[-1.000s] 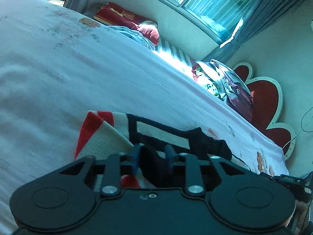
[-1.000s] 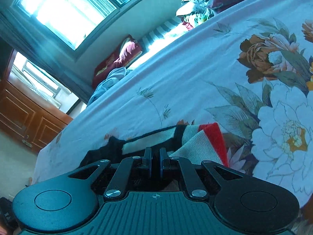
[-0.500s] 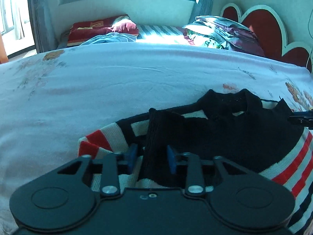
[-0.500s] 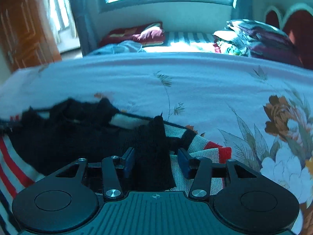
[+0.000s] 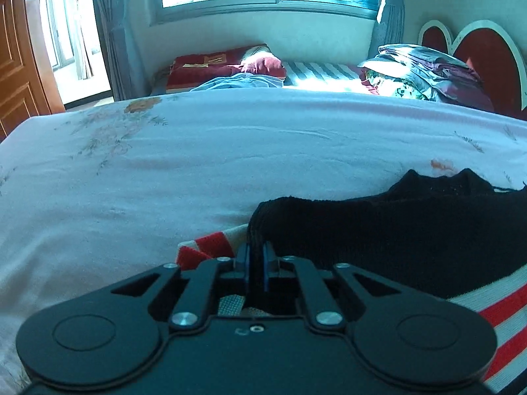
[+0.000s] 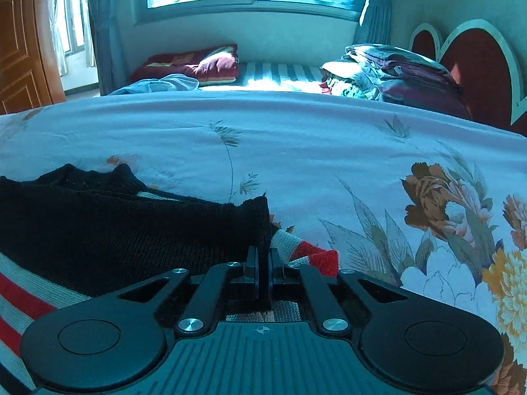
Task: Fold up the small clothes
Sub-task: 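Open both tools to release the hem over the collar and withdraw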
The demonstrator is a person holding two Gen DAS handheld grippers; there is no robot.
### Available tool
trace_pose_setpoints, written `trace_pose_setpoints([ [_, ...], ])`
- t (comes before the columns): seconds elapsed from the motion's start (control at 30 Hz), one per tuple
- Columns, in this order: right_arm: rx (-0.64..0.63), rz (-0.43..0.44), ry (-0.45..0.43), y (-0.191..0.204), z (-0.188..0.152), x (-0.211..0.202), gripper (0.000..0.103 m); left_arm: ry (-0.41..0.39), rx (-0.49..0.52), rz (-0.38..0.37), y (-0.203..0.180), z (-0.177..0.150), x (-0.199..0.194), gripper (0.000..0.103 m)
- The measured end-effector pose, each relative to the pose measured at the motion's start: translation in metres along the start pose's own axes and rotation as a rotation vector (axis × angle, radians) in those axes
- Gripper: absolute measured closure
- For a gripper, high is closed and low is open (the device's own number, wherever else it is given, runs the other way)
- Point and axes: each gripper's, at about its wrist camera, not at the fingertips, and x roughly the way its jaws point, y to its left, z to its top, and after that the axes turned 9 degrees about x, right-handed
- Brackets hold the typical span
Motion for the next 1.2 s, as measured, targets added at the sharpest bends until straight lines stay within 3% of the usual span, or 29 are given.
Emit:
trace_pose_setpoints([
  [0.03, -0.019, -0.005, -0.005, 0.001, 0.000, -0.003, 0.099, 0.002, 0.016, 0.013, -0.002, 0.001, -0.001, 0.091],
  [0.07, -0.036, -0.015, -0.013, 0.005, 0.001, -0.006, 0.094, 0.003, 0.025, 0.027, -0.003, 0.002, -0.003, 0.078],
  [0.1, -0.050, -0.026, -0.036, 0.009, 0.002, -0.012, 0.063, -0.006, 0.021, 0.029, -0.002, 0.003, -0.008, 0.067],
  [0.13, -0.061, -0.032, -0.081, 0.012, 0.003, -0.021, 0.041, -0.030, 0.007, 0.023, 0.000, 0.004, -0.014, 0.043],
  [0.17, -0.074, -0.017, -0.119, 0.018, 0.003, -0.029, 0.040, -0.073, -0.006, 0.028, -0.001, 0.004, -0.024, 0.034],
  [0.23, -0.103, 0.034, -0.119, 0.034, 0.005, -0.036, 0.040, -0.129, 0.008, 0.002, -0.015, 0.011, -0.039, 0.033],
  [0.3, -0.136, 0.135, -0.073, 0.058, 0.003, -0.034, 0.045, -0.132, 0.058, -0.083, -0.042, 0.017, -0.042, 0.037],
  [0.33, -0.156, 0.186, -0.036, 0.072, 0.000, -0.030, 0.060, -0.120, 0.085, -0.130, -0.057, 0.019, -0.040, 0.039],
  [0.43, -0.218, 0.245, 0.043, 0.110, -0.011, -0.015, 0.065, -0.050, 0.174, -0.224, -0.101, 0.016, -0.028, 0.040],
  [0.5, -0.258, 0.227, 0.045, 0.120, -0.018, -0.009, 0.065, -0.029, 0.216, -0.188, -0.111, 0.010, -0.020, 0.039],
  [0.57, -0.245, 0.181, 0.038, 0.104, -0.019, -0.007, 0.065, -0.026, 0.160, -0.144, -0.091, 0.003, -0.017, 0.035],
  [0.6, -0.228, 0.107, 0.015, 0.091, -0.017, -0.008, 0.065, -0.012, 0.138, -0.087, -0.075, -0.001, -0.013, 0.034],
  [0.67, -0.145, -0.061, -0.023, 0.044, -0.017, -0.009, 0.065, -0.027, 0.107, -0.048, -0.041, -0.014, -0.010, 0.033],
  [0.7, -0.071, -0.039, -0.008, 0.020, -0.017, -0.010, 0.049, -0.040, 0.083, -0.087, -0.029, -0.019, -0.010, 0.033],
  [0.73, -0.006, 0.000, 0.006, 0.003, -0.017, -0.010, 0.043, -0.048, 0.080, -0.106, -0.025, -0.019, -0.012, 0.033],
  [0.83, 0.016, 0.014, 0.009, 0.000, -0.010, -0.015, 0.043, -0.040, 0.111, -0.062, -0.037, -0.011, -0.017, 0.036],
  [0.9, -0.020, -0.034, -0.065, 0.013, -0.008, -0.032, 0.043, -0.069, 0.120, -0.024, -0.048, -0.006, -0.034, 0.038],
  [0.93, -0.028, -0.002, -0.094, 0.017, -0.009, -0.049, 0.043, -0.105, 0.118, -0.028, -0.053, -0.006, -0.046, 0.034],
  [1.03, -0.077, 0.161, -0.055, 0.048, -0.022, -0.069, 0.043, -0.149, 0.129, -0.112, -0.081, -0.011, -0.070, 0.030],
  [1.13, -0.212, 0.218, -0.023, 0.092, -0.047, -0.071, 0.043, -0.115, 0.174, -0.184, -0.115, -0.022, -0.073, 0.032],
  [1.2, -0.236, 0.233, 0.007, 0.107, -0.058, -0.068, 0.043, -0.085, 0.211, -0.202, -0.132, -0.031, -0.070, 0.034],
])
